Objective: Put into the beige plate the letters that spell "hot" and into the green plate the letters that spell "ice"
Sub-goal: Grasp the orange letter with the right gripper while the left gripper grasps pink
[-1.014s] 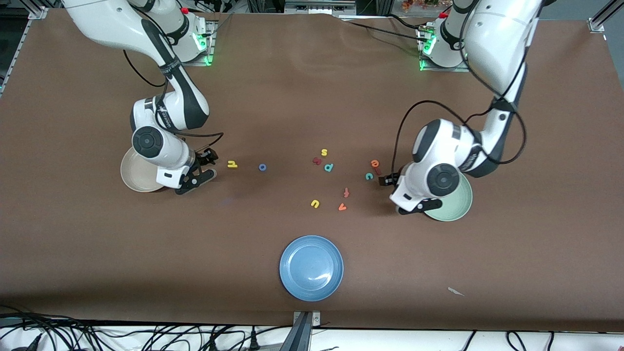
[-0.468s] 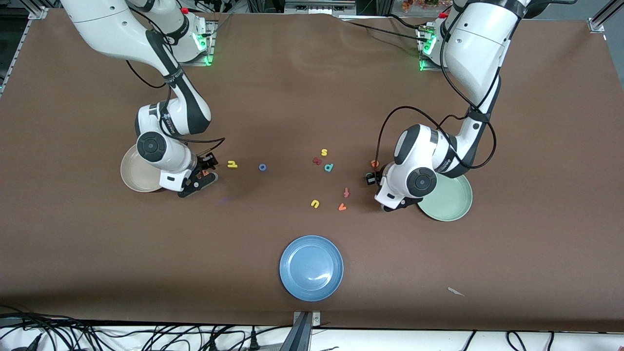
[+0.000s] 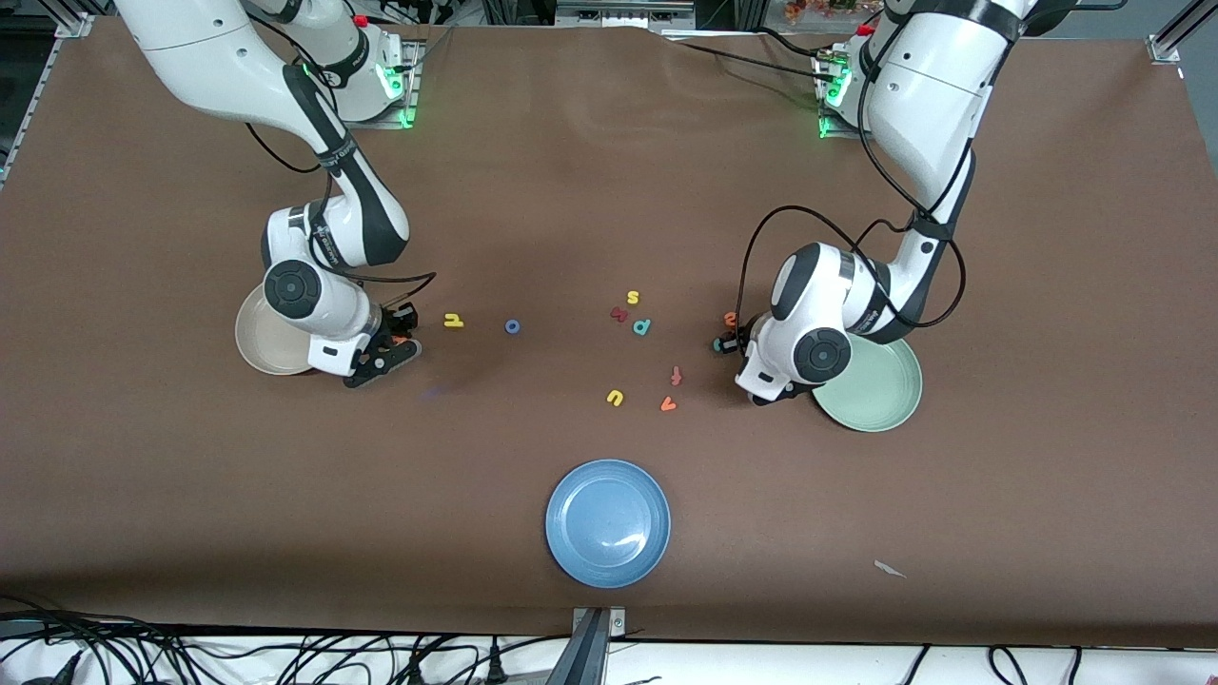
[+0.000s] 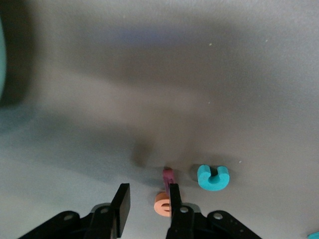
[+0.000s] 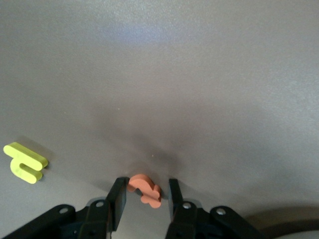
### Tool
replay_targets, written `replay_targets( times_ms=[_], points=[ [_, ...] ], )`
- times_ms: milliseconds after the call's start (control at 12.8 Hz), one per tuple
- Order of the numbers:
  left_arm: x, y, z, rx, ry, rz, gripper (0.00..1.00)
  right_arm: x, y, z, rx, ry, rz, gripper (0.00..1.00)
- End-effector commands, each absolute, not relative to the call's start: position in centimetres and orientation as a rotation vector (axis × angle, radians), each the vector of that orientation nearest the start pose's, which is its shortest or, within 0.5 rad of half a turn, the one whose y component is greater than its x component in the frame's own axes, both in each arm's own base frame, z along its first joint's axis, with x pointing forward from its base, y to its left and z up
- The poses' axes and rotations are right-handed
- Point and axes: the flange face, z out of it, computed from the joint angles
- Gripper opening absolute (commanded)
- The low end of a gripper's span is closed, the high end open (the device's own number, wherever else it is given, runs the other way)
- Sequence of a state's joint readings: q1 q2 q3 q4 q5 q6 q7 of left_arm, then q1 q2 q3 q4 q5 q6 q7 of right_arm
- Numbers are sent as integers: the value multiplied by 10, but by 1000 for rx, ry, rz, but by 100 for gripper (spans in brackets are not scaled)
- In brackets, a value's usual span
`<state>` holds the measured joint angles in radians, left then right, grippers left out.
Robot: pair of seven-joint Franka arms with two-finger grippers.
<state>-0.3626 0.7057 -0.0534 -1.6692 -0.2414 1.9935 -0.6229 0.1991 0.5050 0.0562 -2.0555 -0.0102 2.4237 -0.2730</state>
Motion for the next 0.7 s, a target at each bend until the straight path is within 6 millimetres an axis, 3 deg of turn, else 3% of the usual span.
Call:
replay_targets(
  times_ms=[0,312,390,468,624],
  points=[
    [574,-271,170,-3066,-595,685,39,556,145,170,-2997,-848,211,31],
    [575,-273,165,-3075,-600,671,37,556,145,170,-2997,-848,215,27],
    [573,-273,160,-3071,-600,676,27,556,145,170,-2996,-848,218,19],
    [573,-274,160,-3072,-597,676,12,557,144,172,-2998,-846,213,13],
    [574,-274,162,-3071,-601,677,0,561,142,178,-3009,-828,195,12]
  ],
)
